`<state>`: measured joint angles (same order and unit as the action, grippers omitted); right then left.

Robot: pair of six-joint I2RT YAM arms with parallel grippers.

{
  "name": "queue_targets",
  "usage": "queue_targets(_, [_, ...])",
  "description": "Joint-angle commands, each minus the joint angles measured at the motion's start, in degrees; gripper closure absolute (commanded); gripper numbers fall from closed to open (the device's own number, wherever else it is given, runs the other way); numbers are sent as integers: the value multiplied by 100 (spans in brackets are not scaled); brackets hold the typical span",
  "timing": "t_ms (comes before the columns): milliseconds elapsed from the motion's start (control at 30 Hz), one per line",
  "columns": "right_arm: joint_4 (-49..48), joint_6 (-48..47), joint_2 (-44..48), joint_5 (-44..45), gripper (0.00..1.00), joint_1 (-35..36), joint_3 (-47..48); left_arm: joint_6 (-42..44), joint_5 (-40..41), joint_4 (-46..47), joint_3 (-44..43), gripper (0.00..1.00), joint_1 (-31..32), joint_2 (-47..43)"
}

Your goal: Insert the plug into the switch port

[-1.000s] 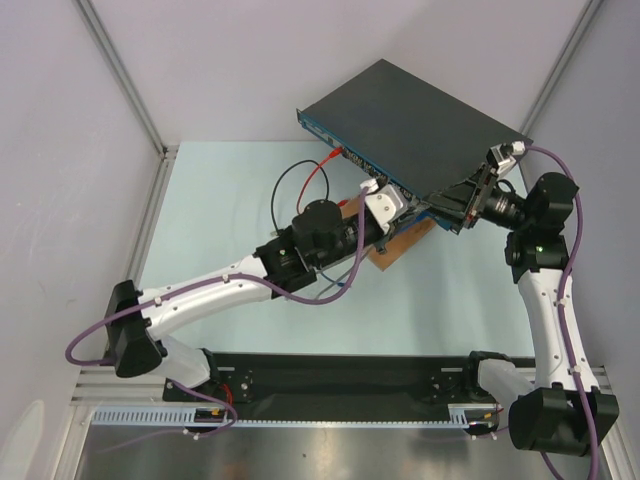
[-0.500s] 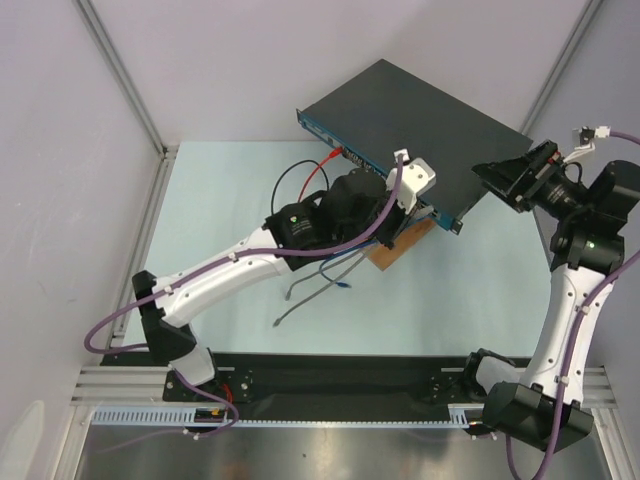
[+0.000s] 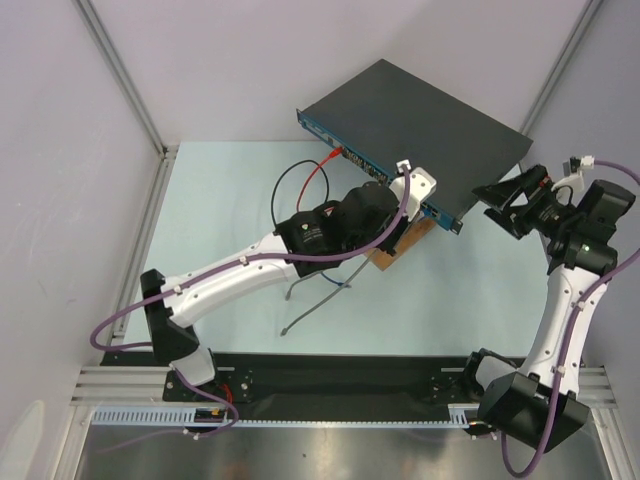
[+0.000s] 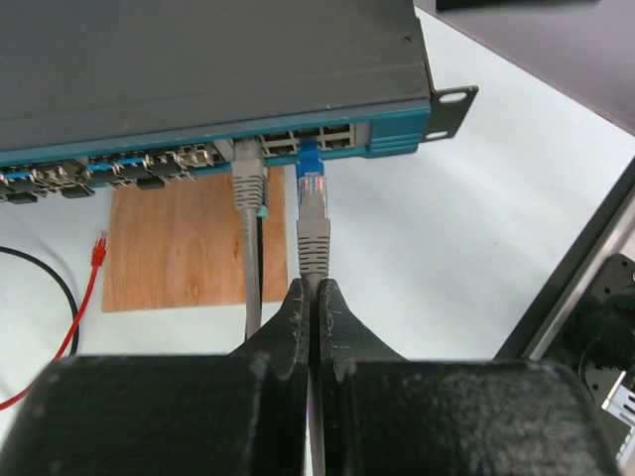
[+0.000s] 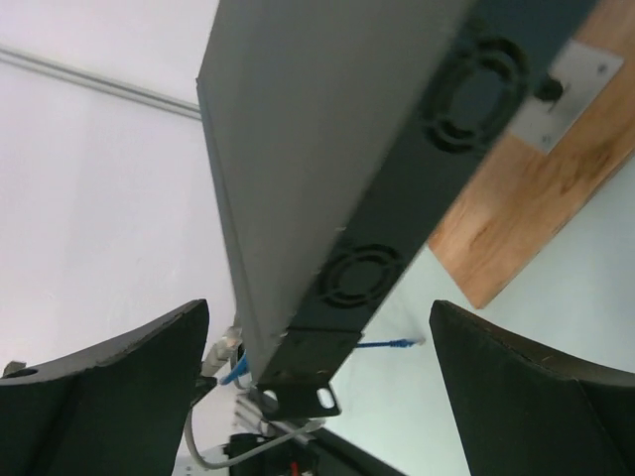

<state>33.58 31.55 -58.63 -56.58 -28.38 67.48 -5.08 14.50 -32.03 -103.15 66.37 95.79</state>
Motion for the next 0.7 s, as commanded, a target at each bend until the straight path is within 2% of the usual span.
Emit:
queue_targets(0, [-650,648,-43,-274,0,-36,-375,-107,263,364,-12,100,17,54])
queue_targets(133, [-2027,1642,27,-609,0,-36,-982,-63,316,452,-47,100,17,133])
queue_targets(333, [-2776,2372,-17,-749,0,-18,-1360,-37,334,540,-82,100,25,203])
queue_targets(467, [-2972,2540,-52,-732,1,104,-1484,-10,317,637,-73,100,25,221])
queue_targets(667, [-3068,2549,-43,-609,10,333,-1598,-10,308,725,-82,100,34,239])
